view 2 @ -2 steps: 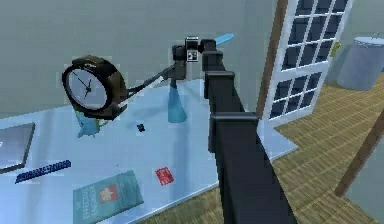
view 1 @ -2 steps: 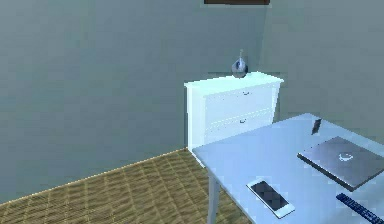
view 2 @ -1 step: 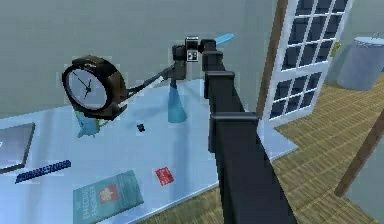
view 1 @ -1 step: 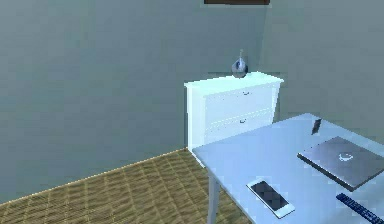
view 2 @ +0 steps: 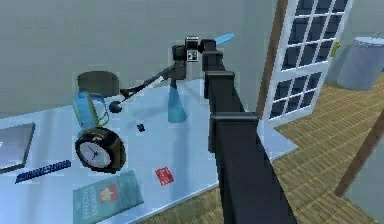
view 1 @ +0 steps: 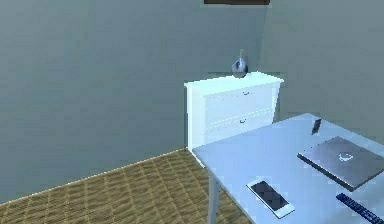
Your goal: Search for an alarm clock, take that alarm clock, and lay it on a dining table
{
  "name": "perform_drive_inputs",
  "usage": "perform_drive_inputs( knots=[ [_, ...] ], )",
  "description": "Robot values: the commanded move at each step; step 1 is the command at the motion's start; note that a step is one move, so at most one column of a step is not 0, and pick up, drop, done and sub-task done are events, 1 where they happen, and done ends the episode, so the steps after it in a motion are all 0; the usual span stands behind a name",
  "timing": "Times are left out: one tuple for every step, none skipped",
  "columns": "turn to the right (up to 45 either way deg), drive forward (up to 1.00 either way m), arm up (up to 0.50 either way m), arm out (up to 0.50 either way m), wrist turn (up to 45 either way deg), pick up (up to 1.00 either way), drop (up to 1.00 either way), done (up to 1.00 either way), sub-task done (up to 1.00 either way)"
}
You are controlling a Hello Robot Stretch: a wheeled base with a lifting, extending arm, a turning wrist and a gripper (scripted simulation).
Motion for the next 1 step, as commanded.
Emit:
perform_drive_inputs(
  knots=[
    [0.0,0.00,0.00,-0.10,0.0,0.00,0.00,0.00,0.00]
  ],
)
